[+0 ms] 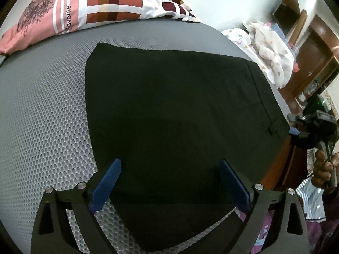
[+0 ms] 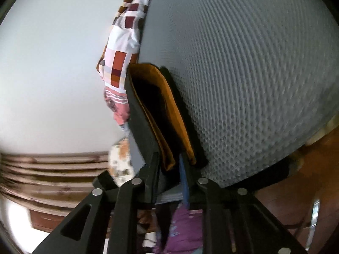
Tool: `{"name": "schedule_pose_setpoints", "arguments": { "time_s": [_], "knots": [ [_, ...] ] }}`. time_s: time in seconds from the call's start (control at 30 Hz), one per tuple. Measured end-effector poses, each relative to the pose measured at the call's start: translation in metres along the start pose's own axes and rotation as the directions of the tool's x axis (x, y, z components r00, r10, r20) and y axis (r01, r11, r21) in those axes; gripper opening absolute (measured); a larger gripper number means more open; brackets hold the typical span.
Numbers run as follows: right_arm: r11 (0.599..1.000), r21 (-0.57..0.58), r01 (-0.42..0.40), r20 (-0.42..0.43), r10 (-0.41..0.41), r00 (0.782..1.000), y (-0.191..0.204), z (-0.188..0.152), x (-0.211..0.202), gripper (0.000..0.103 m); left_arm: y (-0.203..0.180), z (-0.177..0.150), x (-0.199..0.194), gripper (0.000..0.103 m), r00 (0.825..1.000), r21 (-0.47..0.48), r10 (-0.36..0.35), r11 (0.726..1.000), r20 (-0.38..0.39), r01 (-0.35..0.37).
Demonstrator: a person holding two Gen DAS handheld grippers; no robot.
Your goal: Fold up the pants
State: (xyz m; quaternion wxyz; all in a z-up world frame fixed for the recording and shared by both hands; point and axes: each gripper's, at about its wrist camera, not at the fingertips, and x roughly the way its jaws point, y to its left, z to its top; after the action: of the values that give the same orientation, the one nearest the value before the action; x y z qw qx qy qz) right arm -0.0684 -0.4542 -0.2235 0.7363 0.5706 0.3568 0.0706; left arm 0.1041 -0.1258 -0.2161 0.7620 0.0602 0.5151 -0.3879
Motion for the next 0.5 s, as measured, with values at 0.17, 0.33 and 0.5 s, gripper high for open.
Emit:
{"name": "schedule_pose_setpoints", "arguments": {
  "time_s": [0.17,0.33,0.5],
  "knots": [
    [0.977,-0.168,0.129,0.068,-0.119,0.991,0.036,0.018,0.000,0.067,0.004,-0.004,-0.003,0.096,0.999,-0.012,-0.024,1.000,0.025,0.024],
    [0.914,-0.310,0.263,0.075,-0.252,0.965,0.061,0.038,0.040,0.070,0.016,-0.005,-0.017,0.096,0.992,-0.077,-0.092,0.992,0.085,0.099],
    [0.868,-0.386,0.313,0.029,-0.328,0.944,0.067,0.046,0.078,0.070,0.039,0.000,-0.033,0.096,0.988,-0.134,-0.044,0.989,0.146,0.063]
  ]
}}
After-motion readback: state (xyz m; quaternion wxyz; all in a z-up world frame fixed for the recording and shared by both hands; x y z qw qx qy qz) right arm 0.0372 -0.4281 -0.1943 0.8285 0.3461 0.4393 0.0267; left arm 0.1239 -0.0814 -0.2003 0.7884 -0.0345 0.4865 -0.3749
